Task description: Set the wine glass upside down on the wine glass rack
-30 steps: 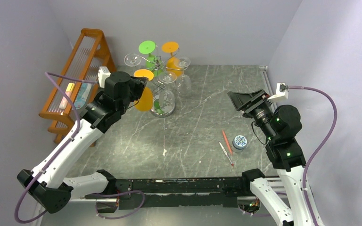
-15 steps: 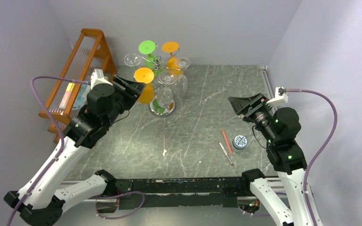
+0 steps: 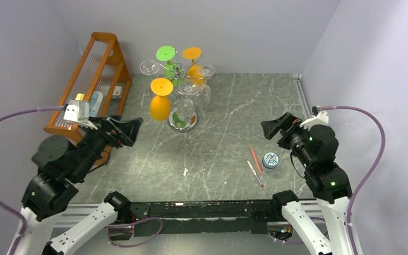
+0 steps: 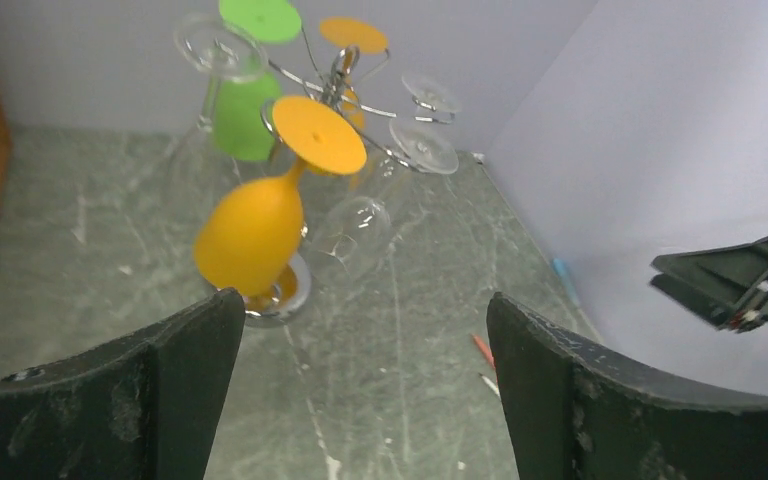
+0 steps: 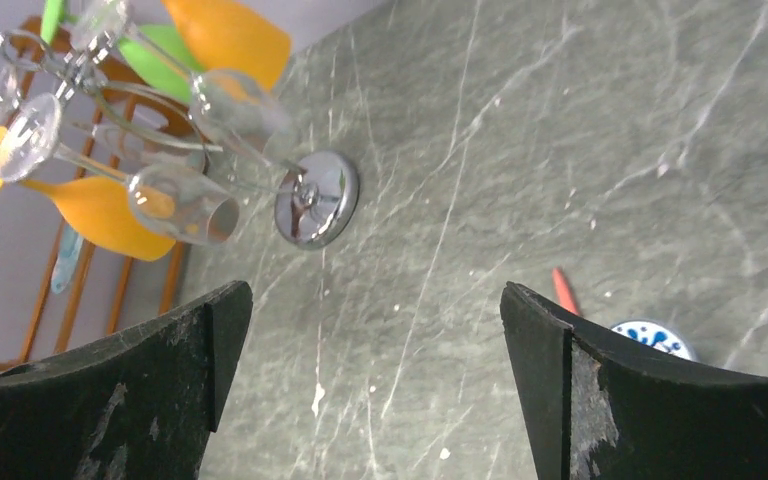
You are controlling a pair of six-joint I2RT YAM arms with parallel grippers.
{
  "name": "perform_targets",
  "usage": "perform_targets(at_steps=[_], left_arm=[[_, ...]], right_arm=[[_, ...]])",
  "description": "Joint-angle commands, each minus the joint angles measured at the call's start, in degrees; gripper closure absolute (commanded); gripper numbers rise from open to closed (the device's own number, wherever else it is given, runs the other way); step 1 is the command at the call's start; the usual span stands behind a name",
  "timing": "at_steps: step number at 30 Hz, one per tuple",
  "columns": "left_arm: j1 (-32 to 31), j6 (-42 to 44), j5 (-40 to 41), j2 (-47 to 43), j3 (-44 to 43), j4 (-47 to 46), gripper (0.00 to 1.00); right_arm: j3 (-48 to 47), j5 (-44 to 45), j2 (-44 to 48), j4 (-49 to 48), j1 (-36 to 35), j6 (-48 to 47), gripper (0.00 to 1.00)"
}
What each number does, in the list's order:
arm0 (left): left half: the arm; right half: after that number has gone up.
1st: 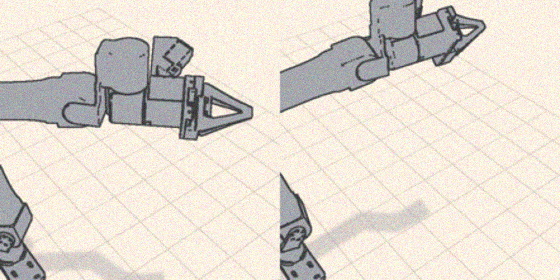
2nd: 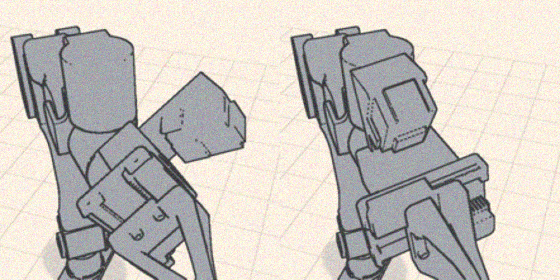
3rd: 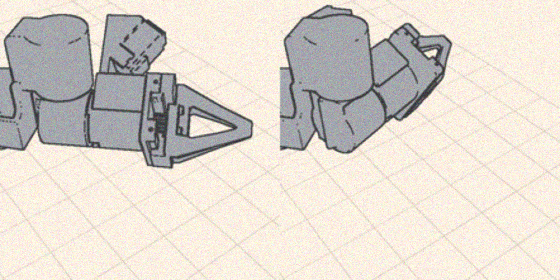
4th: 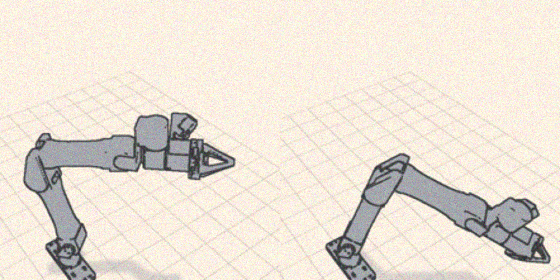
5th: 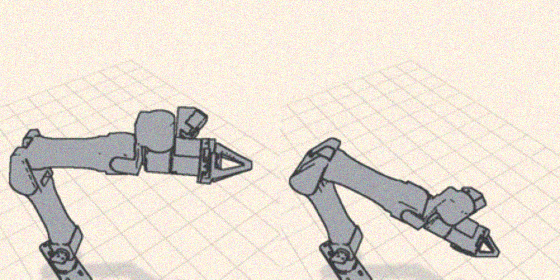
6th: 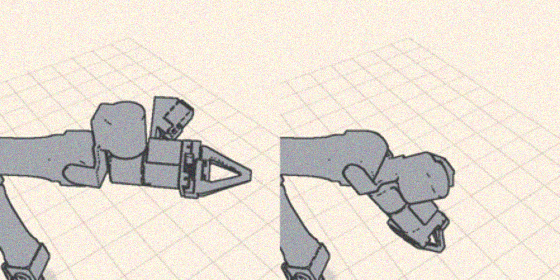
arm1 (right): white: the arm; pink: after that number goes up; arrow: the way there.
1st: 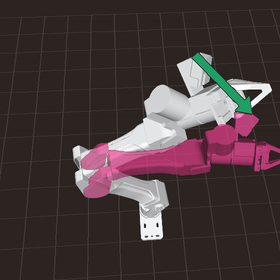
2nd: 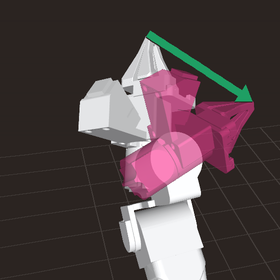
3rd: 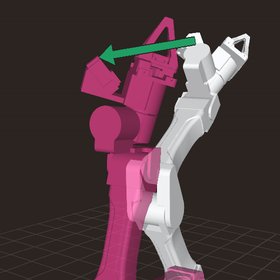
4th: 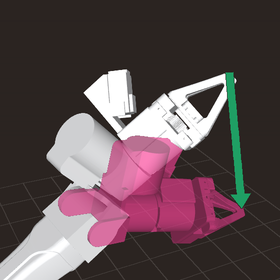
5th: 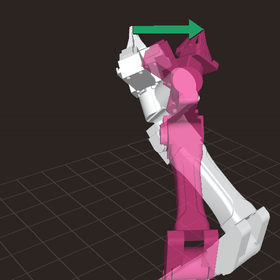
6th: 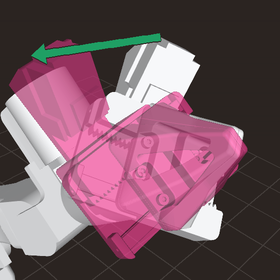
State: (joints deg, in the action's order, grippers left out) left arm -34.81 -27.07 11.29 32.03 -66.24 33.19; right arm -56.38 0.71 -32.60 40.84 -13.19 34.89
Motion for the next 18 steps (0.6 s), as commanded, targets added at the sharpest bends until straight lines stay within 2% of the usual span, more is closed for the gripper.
perform_targets(at_steps=[1, 4, 9, 13, 18], left_arm=[[0.4, 13.8, -0.3, 2.6, -10.1, 12.6, 0.06], [0.4, 15.2, 1.3, 4.2, -17.0, 20.4, 0.05], [0.4, 15.2, 3.7, 3.6, -24.9, 24.7, 0.04], [0.4, 14.7, 6.1, 2.1, -27.5, 25.5, 0.04], [0.4, 14.1, 5.4, 1.5, -27.7, 25.5, 0.04]], right_arm=[[-6.2, 5.4, 1.6, 2.6, -0.2, -6.0, 0.0], [-9.6, 4.8, 2.7, 2.8, -0.2, -7.5, 0.0], [-14.3, 5.3, 3.3, 4.9, -0.2, -8.8, 0.0], [-16.5, 5.0, 3.5, 5.7, -0.2, -9.4, 0.0], [-16.9, 2.6, 3.9, 5.0, -0.2, -9.9, 0.0]])
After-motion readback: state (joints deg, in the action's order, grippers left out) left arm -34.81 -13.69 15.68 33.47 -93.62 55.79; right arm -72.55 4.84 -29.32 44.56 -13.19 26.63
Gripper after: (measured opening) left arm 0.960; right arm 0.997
